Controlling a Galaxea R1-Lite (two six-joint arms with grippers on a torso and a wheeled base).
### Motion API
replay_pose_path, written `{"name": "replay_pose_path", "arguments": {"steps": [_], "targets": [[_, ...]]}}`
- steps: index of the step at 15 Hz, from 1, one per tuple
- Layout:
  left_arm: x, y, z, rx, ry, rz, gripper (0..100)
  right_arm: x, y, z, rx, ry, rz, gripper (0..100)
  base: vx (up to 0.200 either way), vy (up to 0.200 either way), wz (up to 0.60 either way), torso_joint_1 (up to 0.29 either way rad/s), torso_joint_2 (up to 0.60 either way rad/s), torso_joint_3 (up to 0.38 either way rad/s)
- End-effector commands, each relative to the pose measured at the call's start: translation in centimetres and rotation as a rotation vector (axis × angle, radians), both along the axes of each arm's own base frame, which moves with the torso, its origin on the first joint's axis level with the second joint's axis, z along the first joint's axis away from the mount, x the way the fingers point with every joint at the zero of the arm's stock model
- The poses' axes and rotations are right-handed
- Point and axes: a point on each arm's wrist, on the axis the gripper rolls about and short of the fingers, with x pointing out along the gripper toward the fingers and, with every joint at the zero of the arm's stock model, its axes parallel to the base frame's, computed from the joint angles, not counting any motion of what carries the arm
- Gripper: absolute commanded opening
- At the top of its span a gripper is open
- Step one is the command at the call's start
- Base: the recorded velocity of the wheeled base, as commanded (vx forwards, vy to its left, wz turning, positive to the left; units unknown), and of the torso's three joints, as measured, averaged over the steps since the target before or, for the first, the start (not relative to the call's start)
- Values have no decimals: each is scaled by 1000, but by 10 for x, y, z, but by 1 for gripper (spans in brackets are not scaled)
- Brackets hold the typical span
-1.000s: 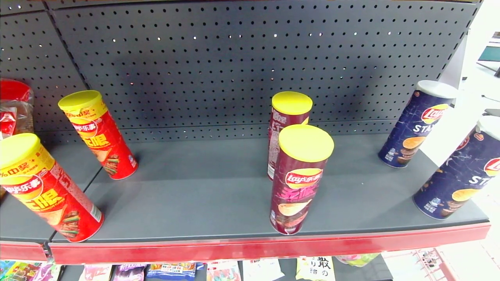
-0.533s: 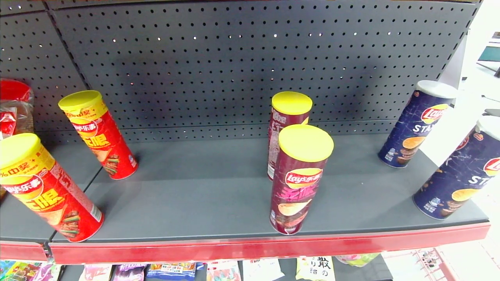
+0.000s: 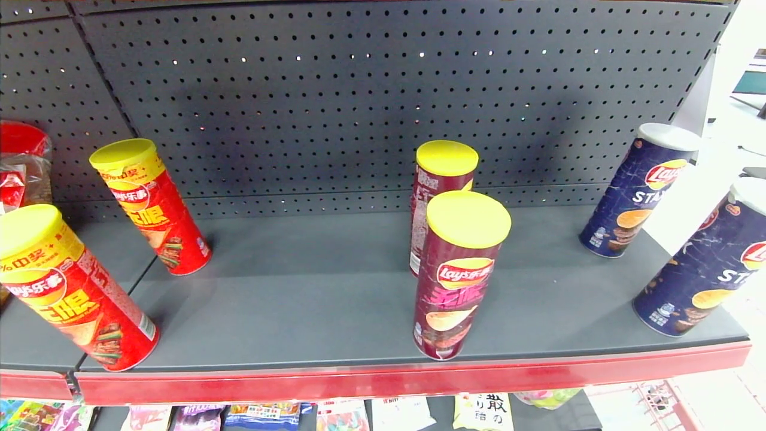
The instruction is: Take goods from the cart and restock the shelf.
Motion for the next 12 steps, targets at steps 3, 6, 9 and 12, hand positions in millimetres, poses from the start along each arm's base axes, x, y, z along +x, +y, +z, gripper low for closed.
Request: {"name": "replay_pose_path", "arguments": {"steps": [3, 6, 9, 12], "targets": [[0, 0, 0, -1, 2, -1, 100, 79, 18, 85, -49, 316, 421, 100, 0, 0, 0, 0, 0, 0], [0, 0, 0, -1, 2, -1, 100, 95, 29, 66, -70, 457, 517, 100, 0, 0, 0, 0, 0, 0], [0, 0, 0, -1, 2, -2, 100, 106, 46, 58, -113, 552, 633, 100, 0, 0, 0, 0, 0, 0], [0, 0, 0, -1, 2, -1, 100, 122, 62, 50, -147, 644, 614, 100, 0, 0, 0, 0, 0, 0]]}}
